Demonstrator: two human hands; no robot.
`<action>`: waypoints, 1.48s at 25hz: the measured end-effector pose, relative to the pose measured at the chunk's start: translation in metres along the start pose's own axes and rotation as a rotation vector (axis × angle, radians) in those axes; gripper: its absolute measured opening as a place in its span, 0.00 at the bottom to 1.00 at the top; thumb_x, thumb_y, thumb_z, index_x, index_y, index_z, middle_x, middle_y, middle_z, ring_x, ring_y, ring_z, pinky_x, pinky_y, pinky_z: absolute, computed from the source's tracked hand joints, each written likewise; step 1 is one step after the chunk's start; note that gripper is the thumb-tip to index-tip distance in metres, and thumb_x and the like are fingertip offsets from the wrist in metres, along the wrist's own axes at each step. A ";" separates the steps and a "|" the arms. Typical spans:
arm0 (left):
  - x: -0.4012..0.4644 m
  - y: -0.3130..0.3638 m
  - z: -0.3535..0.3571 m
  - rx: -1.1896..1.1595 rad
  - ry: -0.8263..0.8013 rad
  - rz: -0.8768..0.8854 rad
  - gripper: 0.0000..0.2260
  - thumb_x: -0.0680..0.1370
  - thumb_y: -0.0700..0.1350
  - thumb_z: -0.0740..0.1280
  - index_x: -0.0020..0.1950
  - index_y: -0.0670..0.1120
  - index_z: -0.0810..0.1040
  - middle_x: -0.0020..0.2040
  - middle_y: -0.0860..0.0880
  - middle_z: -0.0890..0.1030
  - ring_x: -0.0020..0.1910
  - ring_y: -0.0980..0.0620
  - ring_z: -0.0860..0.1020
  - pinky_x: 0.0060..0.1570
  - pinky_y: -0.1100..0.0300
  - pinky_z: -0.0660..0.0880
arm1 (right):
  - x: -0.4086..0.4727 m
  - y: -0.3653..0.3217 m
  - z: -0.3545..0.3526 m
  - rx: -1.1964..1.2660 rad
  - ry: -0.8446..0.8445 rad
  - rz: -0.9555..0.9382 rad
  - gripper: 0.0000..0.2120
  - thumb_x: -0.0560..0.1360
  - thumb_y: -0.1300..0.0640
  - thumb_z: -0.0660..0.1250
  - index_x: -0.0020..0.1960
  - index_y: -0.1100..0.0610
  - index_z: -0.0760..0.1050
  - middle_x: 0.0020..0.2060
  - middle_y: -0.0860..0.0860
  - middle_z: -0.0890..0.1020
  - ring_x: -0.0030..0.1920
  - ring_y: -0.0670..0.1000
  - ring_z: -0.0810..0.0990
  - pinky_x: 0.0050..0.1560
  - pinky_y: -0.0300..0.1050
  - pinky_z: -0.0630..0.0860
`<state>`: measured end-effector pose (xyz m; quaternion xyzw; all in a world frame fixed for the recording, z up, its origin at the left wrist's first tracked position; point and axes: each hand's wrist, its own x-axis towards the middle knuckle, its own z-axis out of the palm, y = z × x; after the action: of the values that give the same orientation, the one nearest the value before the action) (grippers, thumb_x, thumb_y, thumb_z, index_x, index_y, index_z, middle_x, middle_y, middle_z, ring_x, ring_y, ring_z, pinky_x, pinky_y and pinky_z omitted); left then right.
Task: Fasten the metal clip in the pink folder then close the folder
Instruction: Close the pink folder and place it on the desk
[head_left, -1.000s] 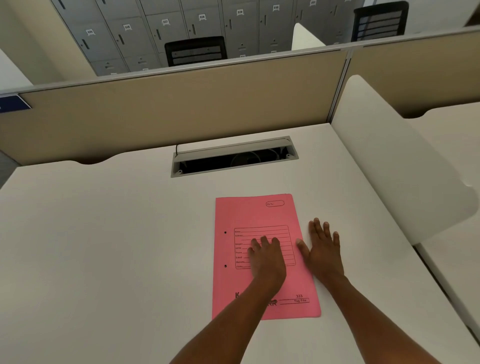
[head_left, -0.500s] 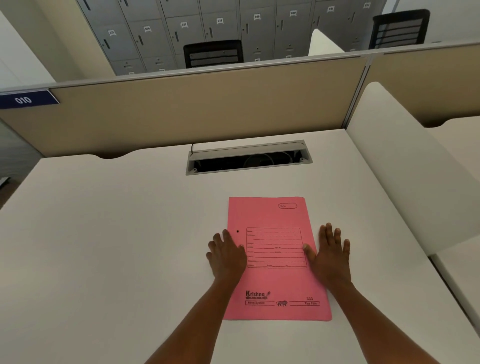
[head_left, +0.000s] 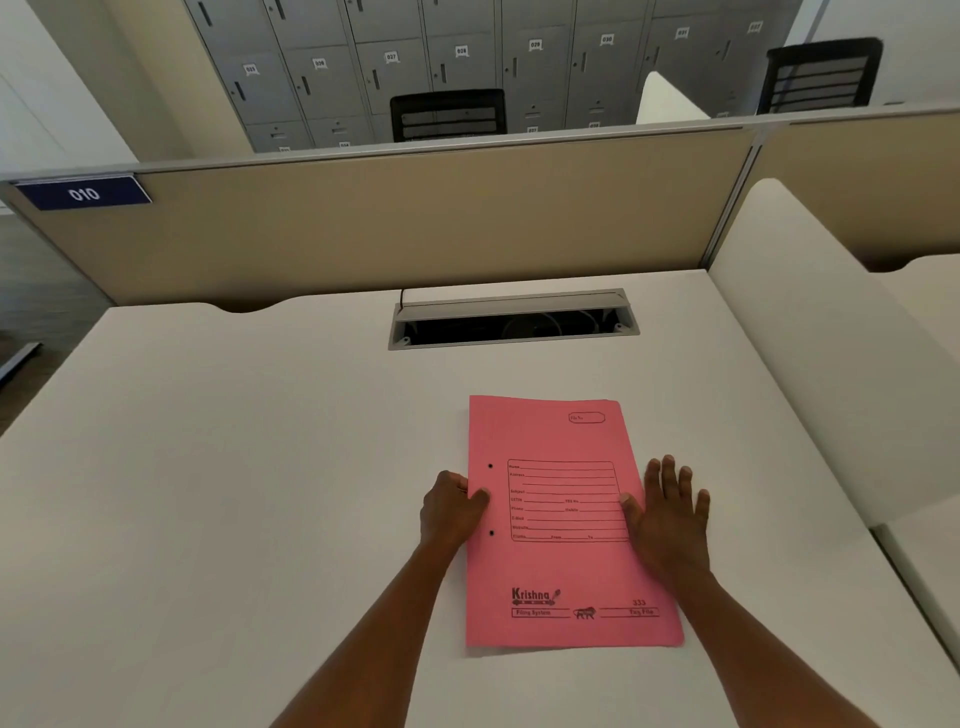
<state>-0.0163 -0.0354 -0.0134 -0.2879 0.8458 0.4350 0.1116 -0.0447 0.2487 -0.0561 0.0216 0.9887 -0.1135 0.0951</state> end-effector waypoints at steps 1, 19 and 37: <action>-0.001 -0.001 0.000 -0.060 -0.043 -0.008 0.12 0.76 0.49 0.70 0.55 0.45 0.73 0.47 0.51 0.79 0.49 0.48 0.80 0.51 0.51 0.79 | -0.001 -0.001 -0.001 0.001 -0.009 -0.003 0.33 0.81 0.40 0.44 0.79 0.55 0.40 0.80 0.56 0.44 0.80 0.58 0.40 0.78 0.62 0.42; 0.005 -0.042 -0.066 -0.595 -0.126 -0.054 0.13 0.82 0.42 0.65 0.64 0.47 0.68 0.55 0.38 0.83 0.52 0.38 0.83 0.55 0.41 0.81 | -0.005 -0.084 -0.014 0.565 -0.064 -0.113 0.31 0.78 0.43 0.63 0.75 0.56 0.59 0.70 0.57 0.73 0.67 0.60 0.75 0.66 0.59 0.74; 0.077 -0.100 -0.218 -0.253 0.279 -0.053 0.15 0.80 0.44 0.65 0.67 0.48 0.70 0.54 0.45 0.82 0.39 0.49 0.82 0.44 0.53 0.81 | 0.026 -0.284 -0.026 0.730 -0.206 -0.341 0.24 0.75 0.58 0.71 0.68 0.53 0.68 0.61 0.53 0.81 0.57 0.56 0.81 0.56 0.51 0.80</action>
<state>-0.0072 -0.2857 0.0159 -0.3795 0.7837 0.4906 -0.0326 -0.0928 -0.0215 0.0261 -0.1215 0.8583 -0.4723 0.1597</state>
